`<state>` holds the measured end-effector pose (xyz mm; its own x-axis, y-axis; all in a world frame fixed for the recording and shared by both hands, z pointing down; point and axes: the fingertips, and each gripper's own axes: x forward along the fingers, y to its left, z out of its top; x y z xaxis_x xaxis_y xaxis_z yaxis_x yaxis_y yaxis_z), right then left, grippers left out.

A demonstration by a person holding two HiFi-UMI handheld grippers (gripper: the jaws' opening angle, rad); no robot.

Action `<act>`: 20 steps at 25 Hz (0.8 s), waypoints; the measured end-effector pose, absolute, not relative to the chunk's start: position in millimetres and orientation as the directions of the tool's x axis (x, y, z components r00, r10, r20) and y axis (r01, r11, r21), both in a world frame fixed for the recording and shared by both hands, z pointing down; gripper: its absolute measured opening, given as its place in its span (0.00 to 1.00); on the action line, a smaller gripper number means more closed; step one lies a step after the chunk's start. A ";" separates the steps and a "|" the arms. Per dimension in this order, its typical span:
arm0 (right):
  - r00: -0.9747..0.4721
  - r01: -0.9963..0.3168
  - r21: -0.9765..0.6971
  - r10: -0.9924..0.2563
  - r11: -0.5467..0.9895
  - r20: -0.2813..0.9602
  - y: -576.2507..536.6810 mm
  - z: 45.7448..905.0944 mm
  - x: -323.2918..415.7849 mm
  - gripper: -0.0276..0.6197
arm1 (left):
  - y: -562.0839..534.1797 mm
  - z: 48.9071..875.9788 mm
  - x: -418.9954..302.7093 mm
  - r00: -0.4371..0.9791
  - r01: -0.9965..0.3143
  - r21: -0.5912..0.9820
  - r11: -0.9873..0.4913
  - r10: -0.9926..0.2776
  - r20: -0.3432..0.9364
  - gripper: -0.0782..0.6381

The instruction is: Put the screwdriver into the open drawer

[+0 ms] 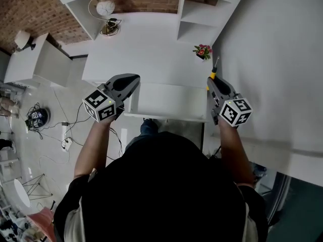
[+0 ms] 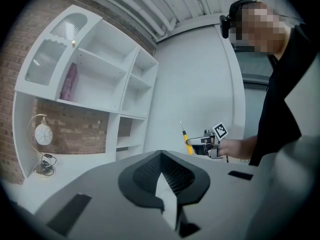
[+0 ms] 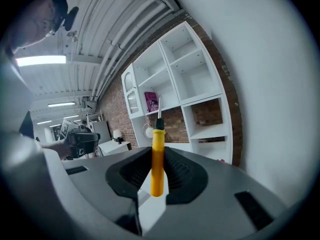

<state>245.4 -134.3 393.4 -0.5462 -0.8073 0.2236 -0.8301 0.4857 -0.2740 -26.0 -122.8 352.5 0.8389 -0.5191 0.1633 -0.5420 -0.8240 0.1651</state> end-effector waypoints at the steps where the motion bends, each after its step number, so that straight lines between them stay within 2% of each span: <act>1: -0.543 -0.832 -0.276 -0.809 0.482 0.225 -137.4 394.5 245.9 0.17 | -126.9 353.1 -25.4 0.840 -0.540 0.165 -0.826 -0.516 0.165 0.13; 20: -0.514 -0.844 -0.297 -0.830 0.446 0.216 -190.9 400.0 242.1 0.17 | -186.5 363.8 -31.7 0.849 -0.523 0.184 -0.832 -0.490 0.195 0.13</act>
